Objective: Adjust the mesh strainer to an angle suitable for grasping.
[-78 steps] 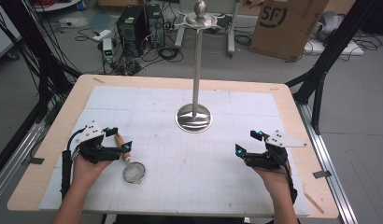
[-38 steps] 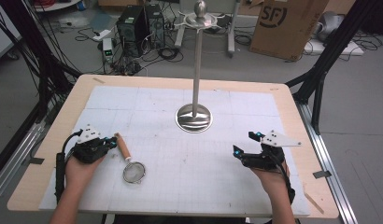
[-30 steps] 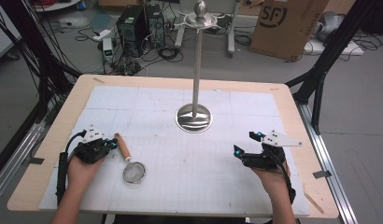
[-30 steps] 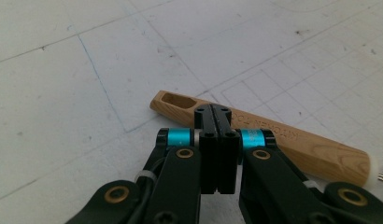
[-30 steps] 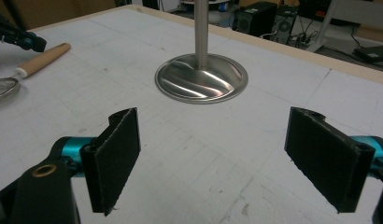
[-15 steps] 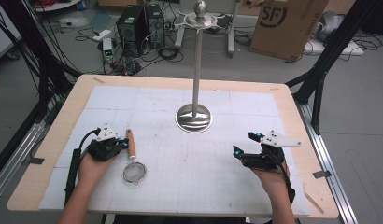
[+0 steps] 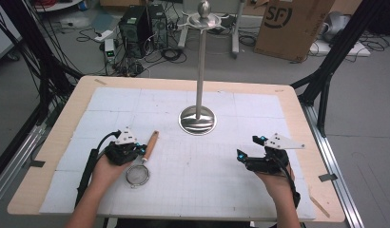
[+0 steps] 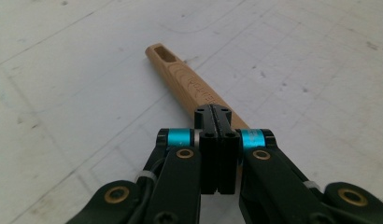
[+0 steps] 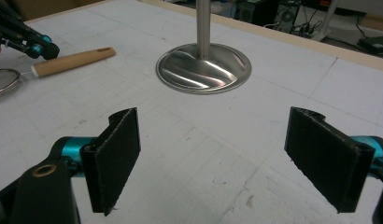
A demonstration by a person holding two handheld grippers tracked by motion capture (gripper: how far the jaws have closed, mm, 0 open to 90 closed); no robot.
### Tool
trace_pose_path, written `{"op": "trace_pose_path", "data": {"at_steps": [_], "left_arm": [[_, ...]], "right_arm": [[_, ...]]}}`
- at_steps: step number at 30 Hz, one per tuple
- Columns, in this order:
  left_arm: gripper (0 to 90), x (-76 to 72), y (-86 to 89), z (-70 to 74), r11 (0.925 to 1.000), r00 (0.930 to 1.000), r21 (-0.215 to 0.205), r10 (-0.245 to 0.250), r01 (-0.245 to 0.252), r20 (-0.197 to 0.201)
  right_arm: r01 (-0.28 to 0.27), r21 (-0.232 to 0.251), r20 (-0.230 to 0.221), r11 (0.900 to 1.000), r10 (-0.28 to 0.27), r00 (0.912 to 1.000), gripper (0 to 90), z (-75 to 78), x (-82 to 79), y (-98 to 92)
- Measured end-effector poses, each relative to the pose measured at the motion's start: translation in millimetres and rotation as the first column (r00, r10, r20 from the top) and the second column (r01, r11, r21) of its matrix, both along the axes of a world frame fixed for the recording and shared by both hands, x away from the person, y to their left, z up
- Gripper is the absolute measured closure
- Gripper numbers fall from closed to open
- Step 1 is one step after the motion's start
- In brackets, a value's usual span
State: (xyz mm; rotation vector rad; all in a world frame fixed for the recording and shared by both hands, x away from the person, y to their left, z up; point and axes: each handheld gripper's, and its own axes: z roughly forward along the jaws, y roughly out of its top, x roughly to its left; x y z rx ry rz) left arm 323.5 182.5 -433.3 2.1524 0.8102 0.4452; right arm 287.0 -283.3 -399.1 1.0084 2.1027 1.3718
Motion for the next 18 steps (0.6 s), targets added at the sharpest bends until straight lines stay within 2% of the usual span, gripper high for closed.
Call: {"op": "trace_pose_path", "data": {"at_steps": [6, 18], "left_arm": [[89.7, -3.1, -17.6, 0.6, 0.9982, 0.9983, 0.018, -0.057, 0.058, -0.012], [89.7, -13.0, -40.3, 3.4, 0.9872, 0.9876, 0.035, -0.154, 0.155, -0.03]], "right_arm": [[0.0, -0.003, -0.004, 1.0, 0.0, 1.0, 17.3, -0.6, -0.3, 0.1], [-0.004, -0.009, -0.01, 1.0, 0.004, 0.9999, 17.3, -2.8, -0.1, -0.1]]}}
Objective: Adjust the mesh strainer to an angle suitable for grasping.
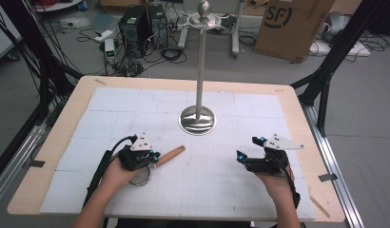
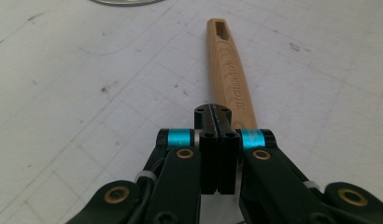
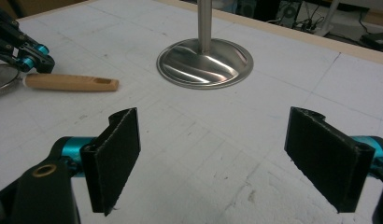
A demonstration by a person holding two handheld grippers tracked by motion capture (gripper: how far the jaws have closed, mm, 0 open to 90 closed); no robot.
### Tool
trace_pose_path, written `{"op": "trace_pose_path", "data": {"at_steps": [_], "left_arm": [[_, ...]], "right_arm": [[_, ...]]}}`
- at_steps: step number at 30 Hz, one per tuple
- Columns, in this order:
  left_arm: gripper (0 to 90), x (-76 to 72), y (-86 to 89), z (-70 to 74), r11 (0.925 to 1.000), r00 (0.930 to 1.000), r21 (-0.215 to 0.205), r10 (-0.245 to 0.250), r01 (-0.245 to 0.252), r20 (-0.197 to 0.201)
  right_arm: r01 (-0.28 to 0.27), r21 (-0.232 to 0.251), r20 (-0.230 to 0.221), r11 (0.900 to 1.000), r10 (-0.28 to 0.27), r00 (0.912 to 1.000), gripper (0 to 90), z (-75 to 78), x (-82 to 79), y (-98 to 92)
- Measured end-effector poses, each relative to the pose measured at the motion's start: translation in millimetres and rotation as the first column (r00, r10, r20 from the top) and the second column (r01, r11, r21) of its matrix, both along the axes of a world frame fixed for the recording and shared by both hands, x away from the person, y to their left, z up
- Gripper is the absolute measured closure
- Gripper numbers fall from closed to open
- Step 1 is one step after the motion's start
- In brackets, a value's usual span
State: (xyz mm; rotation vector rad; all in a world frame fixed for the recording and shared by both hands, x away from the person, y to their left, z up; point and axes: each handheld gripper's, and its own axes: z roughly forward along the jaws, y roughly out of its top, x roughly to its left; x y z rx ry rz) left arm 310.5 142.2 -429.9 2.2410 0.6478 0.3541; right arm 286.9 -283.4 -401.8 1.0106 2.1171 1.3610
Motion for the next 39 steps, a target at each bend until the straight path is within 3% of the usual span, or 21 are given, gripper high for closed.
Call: {"op": "trace_pose_path", "data": {"at_steps": [6, 10, 15, 20, 28, 39], "left_arm": [[89.7, -3.8, -6.9, 0.3, 0.9994, 0.9994, 0.008, -0.035, 0.035, -0.001], [89.1, -3.9, -3.9, 2.8, 0.9994, 0.9995, -0.012, -0.032, 0.032, 0.001], [78.1, -5.3, 5.7, 12.1, 0.996, 0.9997, -0.088, -0.013, 0.015, 0.022], [65.3, -7.1, 23.9, 25.5, 0.9812, 0.9992, -0.193, 0.013, -0.006, 0.038], [50.8, -7.8, 51.7, 41.7, 0.9582, 0.9956, -0.283, 0.063, -0.042, 0.069], [37.7, -10.2, 67.9, 48.8, 0.9437, 0.9888, -0.327, 0.094, -0.051, 0.116]], "right_arm": [[-0.003, -0.002, -0.001, 1.0, 0.003, 1.0, 17.3, -0.1, -0.3, 0.4], [-0.005, -0.002, -0.001, 1.0, 0.005, 1.0, 17.3, -0.1, -0.4, 0.6], [-0.004, 0.0, -0.001, 1.0, 0.004, 1.0, 17.3, -0.2, -0.7, -0.1], [0.0, 0.004, 0.0, 1.0, 0.0, 1.0, 17.3, 0.3, -1.4, -1.0], [0.007, 0.005, 0.002, 1.0, -0.007, 1.0, 17.3, -0.4, -0.2, -2.9], [0.016, 0.013, -0.002, 1.0, -0.016, 0.9999, 17.3, 0.0, 1.6, -3.8]]}}
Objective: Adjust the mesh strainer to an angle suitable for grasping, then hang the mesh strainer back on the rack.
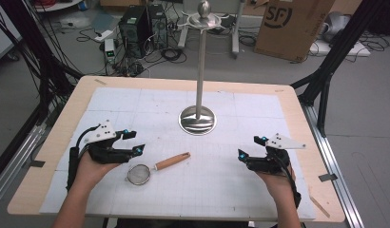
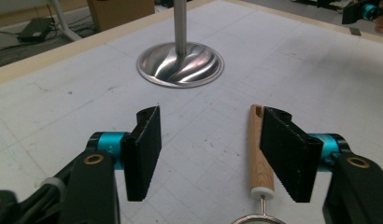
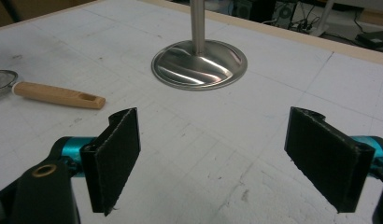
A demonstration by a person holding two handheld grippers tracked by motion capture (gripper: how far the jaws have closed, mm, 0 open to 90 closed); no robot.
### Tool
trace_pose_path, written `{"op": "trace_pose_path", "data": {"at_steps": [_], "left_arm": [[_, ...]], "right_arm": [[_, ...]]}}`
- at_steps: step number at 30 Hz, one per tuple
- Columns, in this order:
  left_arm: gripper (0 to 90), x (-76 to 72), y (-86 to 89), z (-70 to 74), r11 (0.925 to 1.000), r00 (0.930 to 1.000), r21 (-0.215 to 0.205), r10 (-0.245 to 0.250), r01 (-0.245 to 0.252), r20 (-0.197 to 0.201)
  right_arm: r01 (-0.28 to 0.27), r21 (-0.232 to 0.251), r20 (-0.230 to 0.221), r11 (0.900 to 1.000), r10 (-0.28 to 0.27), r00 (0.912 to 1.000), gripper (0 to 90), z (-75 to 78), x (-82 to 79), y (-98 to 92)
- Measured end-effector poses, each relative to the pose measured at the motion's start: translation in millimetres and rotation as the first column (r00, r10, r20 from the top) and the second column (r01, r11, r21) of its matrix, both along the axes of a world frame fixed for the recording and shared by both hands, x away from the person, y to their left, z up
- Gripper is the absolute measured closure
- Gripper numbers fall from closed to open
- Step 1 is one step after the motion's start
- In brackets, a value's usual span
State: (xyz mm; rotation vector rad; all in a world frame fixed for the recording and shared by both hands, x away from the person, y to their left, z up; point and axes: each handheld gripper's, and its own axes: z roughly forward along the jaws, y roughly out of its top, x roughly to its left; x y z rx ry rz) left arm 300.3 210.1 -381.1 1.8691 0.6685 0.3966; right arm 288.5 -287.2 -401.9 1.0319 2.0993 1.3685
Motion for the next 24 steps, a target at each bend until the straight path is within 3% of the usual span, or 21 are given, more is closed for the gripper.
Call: {"op": "trace_pose_path", "data": {"at_steps": [4, 10, 24], "left_arm": [[31.5, 0.2, 2.1, 1.2, 0.9997, 0.9999, -0.022, 0.008, -0.008, 0.008], [26.9, 1.3, -3.3, -2.1, 0.9998, 0.9998, 0.001, 0.018, -0.018, -0.012], [23.5, -2.6, -31.6, -13.2, 0.9942, 0.998, 0.106, -0.014, 0.021, -0.062]], "right_arm": [[-0.005, -0.005, 0.007, 1.0, 0.005, 1.0, 17.3, 0.4, -0.2, 1.1], [-0.004, 0.002, 0.004, 1.0, 0.004, 1.0, 17.3, 0.8, 0.1, 0.2], [-0.025, -0.008, 0.005, 1.0, 0.025, 0.9997, 17.3, 1.3, -1.3, 4.3]]}}
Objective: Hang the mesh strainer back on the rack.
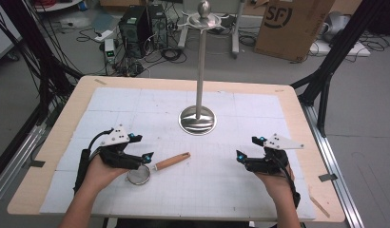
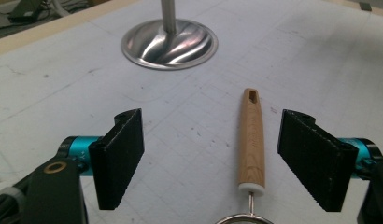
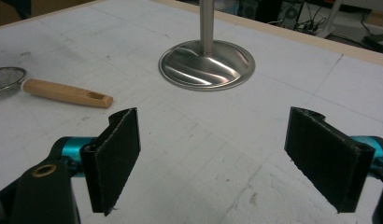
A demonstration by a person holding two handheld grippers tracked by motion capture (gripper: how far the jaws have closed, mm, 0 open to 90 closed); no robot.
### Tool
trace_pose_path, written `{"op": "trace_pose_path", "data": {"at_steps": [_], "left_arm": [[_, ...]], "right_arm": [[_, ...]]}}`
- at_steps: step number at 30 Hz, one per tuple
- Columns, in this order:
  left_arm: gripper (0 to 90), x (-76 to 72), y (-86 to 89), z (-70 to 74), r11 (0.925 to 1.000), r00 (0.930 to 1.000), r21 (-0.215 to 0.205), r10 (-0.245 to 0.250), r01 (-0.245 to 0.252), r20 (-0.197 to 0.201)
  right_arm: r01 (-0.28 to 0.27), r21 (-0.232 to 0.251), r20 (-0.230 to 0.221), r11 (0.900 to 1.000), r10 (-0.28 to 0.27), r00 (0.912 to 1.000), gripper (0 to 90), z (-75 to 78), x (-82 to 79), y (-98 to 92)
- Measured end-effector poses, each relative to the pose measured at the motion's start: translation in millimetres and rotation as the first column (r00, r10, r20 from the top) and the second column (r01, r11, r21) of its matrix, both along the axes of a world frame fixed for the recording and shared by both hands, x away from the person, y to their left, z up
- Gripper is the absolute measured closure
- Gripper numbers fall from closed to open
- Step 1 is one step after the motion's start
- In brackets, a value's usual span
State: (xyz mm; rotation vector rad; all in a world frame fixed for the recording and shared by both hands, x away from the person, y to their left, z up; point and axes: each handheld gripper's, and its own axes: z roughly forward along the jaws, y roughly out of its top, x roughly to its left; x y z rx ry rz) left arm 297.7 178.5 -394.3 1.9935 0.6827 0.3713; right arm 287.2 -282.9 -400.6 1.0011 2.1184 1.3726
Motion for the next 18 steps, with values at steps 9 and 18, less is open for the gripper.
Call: {"op": "trace_pose_path", "data": {"at_steps": [9, 18], "left_arm": [[24.3, -0.3, -21.1, -14.0, 0.9903, 0.9977, 0.128, -0.05, 0.056, -0.047], [29.4, 2.6, -31.2, -21.3, 0.9714, 0.9929, 0.218, -0.075, 0.094, -0.092]], "right_arm": [[0.005, 0.013, -0.008, 1.0, -0.005, 1.0, 17.3, 0.2, 0.0, -2.3], [0.001, 0.01, -0.014, 1.0, -0.001, 0.9999, 17.3, -1.6, 1.1, -1.2]]}}
